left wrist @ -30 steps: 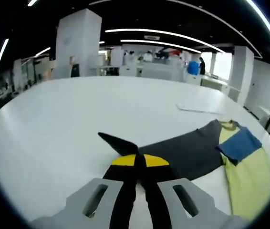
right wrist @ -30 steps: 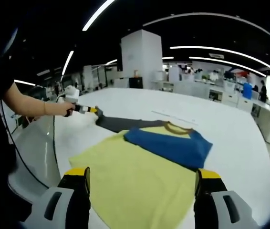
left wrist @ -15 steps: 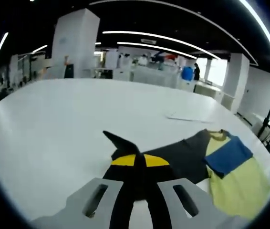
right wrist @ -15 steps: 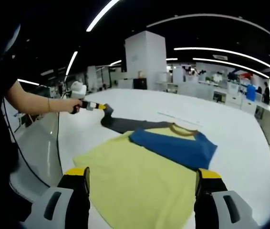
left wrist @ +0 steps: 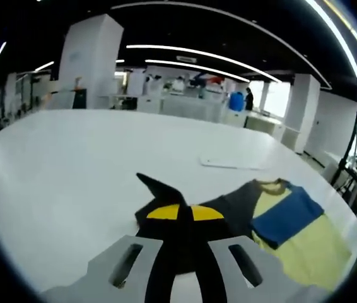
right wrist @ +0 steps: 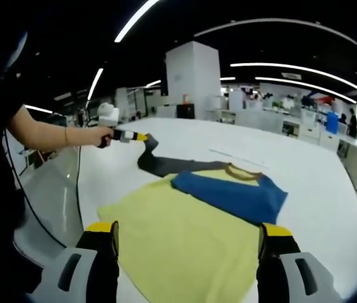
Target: Fold the garment on the visible template until the final outline fits inside the template.
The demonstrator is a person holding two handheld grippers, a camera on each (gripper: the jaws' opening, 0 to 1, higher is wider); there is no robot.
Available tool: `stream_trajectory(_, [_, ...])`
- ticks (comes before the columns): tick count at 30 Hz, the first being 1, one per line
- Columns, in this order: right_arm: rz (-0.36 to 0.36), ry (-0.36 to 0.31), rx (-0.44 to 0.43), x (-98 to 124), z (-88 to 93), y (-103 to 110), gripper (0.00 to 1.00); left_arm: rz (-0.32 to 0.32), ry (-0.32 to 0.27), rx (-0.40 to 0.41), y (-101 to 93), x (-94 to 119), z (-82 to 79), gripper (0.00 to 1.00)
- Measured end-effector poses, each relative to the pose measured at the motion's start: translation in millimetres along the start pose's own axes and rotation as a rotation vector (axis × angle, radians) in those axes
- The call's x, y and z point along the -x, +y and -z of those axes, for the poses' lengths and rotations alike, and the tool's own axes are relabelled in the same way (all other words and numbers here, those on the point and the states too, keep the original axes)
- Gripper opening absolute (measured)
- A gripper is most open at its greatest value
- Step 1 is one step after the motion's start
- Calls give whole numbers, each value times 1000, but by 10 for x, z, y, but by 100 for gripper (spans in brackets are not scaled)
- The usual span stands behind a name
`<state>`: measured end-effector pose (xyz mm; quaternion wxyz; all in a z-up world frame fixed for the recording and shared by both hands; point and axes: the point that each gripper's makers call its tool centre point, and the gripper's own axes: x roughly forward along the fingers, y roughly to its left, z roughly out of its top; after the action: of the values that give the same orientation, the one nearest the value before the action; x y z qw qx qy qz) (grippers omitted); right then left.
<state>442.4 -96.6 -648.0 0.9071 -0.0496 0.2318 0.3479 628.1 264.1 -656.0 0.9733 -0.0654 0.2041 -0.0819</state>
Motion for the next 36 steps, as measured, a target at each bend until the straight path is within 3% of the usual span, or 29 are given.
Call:
stream_trajectory(11, [-12, 7, -10, 10, 53, 63, 90, 42, -34, 16, -346, -136, -136, 2])
stream_trajectory(36, [-5, 28, -40, 79, 184, 120, 89, 218, -66, 65, -1400, -469, -301, 1])
